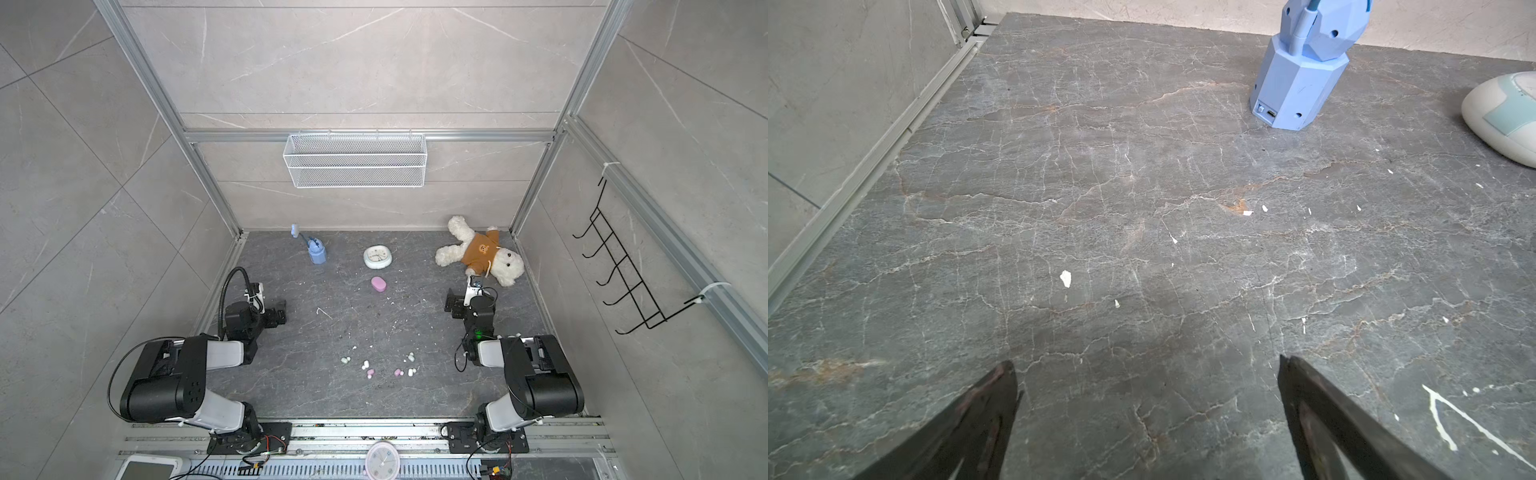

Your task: Insert the wireless bluetooth earbuds into the charging case

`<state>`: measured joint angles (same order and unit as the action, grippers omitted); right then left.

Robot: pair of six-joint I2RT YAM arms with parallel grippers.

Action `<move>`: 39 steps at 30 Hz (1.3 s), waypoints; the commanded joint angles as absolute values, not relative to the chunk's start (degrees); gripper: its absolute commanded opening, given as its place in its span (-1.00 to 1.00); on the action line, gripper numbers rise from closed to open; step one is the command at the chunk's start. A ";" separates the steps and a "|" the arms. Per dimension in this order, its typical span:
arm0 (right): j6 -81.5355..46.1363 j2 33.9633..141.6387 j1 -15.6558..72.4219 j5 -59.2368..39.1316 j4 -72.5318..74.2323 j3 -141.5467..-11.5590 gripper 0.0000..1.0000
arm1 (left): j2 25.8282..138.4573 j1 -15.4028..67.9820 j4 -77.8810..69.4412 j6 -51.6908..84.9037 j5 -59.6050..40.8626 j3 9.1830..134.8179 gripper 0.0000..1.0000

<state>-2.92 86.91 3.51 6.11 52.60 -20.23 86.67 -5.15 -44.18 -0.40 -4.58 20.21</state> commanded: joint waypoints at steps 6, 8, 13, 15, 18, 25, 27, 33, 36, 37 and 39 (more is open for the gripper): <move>-2.11 87.36 3.43 5.47 53.53 -19.75 1.00 | 85.70 -5.29 -47.02 0.36 -4.12 21.13 1.00; -2.11 87.36 3.42 5.46 53.57 -19.78 1.00 | 85.69 -5.27 -47.02 0.35 -4.12 21.11 1.00; -2.08 87.35 3.42 5.53 53.53 -19.78 1.00 | 85.78 -5.28 -47.03 0.35 -4.06 21.09 1.00; -2.11 87.36 3.42 5.46 53.59 -19.76 1.00 | 85.78 -5.28 -47.02 0.38 -4.08 21.09 1.00; -2.11 87.40 3.43 5.47 53.45 -19.83 1.00 | 85.78 -5.27 -46.85 0.35 -4.07 21.24 1.00; -2.07 83.65 3.43 5.32 45.88 -22.51 1.00 | 85.65 -5.19 -46.99 0.35 -3.91 21.46 0.99; -4.73 78.40 3.38 7.33 28.70 -29.01 1.00 | 82.91 -5.10 -35.74 0.28 -4.34 26.25 0.99; -12.09 71.49 3.34 8.40 -7.77 -42.80 1.00 | 77.65 -3.11 -14.54 0.60 -3.19 36.72 1.00; -17.47 71.36 2.04 8.82 -22.13 -48.01 1.00 | 76.65 -0.17 -8.20 0.34 -3.25 39.43 0.99; -19.06 71.17 1.16 8.24 -25.14 -48.90 1.00 | 76.64 0.62 -6.89 0.10 -3.17 40.00 1.00; -22.35 71.08 -1.55 6.10 -30.13 -50.03 1.00 | 76.89 2.75 -5.13 -0.07 -3.47 41.01 1.00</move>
<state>-15.31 71.13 0.80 7.01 -10.81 -49.08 77.17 0.54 -13.58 -0.19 -3.38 39.57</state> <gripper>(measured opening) 0.995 0.998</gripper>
